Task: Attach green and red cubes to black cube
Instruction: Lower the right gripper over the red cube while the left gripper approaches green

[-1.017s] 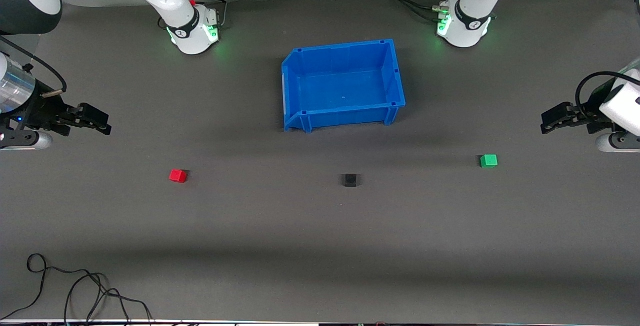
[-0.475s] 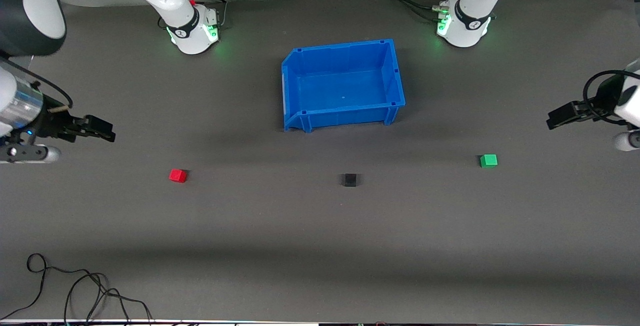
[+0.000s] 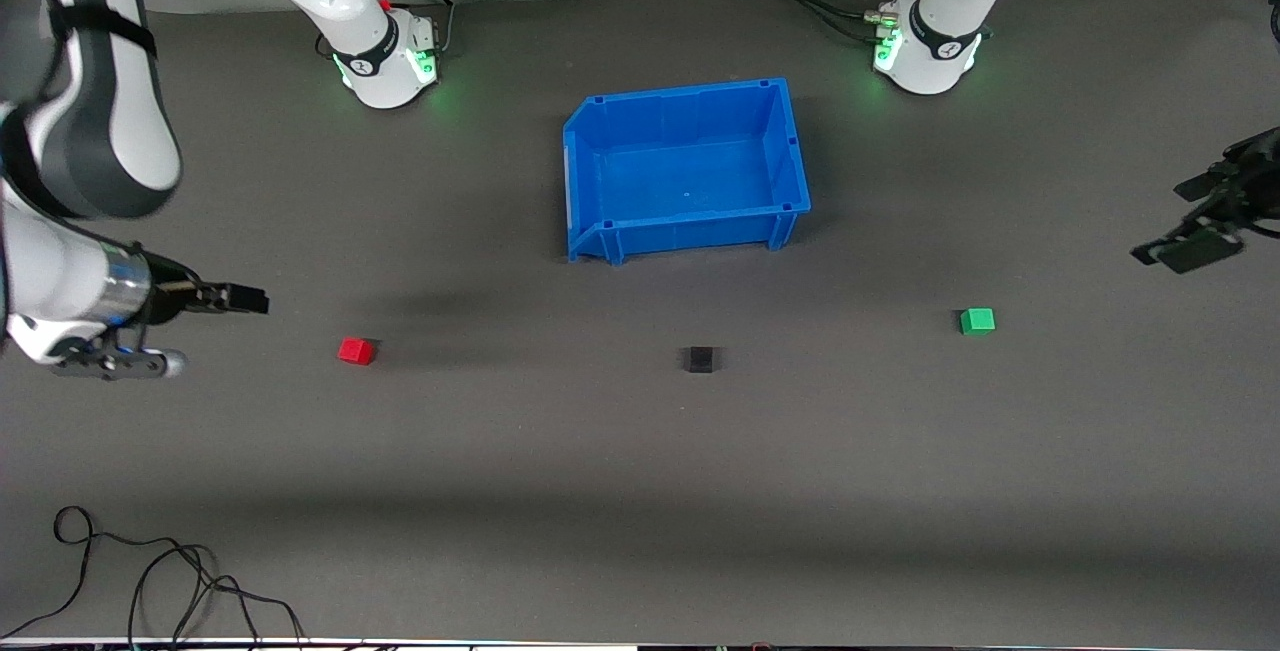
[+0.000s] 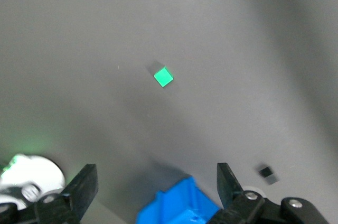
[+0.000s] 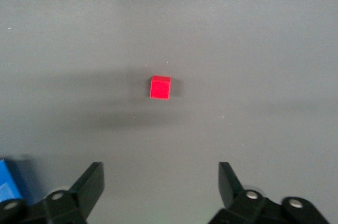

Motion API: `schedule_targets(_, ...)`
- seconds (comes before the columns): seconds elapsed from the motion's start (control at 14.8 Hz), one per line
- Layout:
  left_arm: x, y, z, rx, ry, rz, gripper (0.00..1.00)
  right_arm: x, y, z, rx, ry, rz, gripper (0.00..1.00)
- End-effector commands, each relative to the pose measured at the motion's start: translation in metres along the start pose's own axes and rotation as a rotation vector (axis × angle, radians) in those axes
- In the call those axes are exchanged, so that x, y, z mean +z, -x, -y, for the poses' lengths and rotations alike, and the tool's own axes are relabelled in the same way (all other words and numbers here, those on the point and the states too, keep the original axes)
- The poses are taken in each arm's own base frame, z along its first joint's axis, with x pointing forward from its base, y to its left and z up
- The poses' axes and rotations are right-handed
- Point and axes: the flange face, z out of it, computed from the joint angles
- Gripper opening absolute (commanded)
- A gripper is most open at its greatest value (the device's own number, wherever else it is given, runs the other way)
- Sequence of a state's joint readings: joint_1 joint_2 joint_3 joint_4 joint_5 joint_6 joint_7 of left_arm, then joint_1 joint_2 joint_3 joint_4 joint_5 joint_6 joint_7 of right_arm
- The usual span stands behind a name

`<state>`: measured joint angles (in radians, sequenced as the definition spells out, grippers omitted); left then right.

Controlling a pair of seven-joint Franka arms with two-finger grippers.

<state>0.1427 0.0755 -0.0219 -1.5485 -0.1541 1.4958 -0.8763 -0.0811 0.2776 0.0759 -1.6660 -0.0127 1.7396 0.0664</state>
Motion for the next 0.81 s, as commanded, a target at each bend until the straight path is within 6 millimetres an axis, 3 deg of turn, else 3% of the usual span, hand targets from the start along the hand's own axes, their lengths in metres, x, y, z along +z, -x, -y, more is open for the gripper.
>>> schedule_targets(0.0,0.009,-0.010,0.012,-0.247,0.021,0.061,1.00,0.051,-0.007,0.009,0.060,-0.004,-0.004,0.94)
schedule_targets(0.2,0.034,-0.025,0.028,-0.380,0.064,0.134,1.00,0.115,0.001,0.035,0.086,0.018,-0.079,0.93)
schedule_targets(0.41,0.070,-0.049,0.059,-0.503,0.145,0.259,1.00,0.177,0.003,0.035,0.051,0.031,-0.150,0.91)
schedule_targets(0.61,0.111,-0.057,0.068,-0.568,0.169,0.297,1.00,0.204,-0.004,0.023,0.071,0.034,-0.129,1.00)
schedule_targets(0.75,0.147,-0.063,0.072,-0.624,0.194,0.337,1.00,0.200,-0.007,0.024,0.107,0.029,-0.145,1.00)
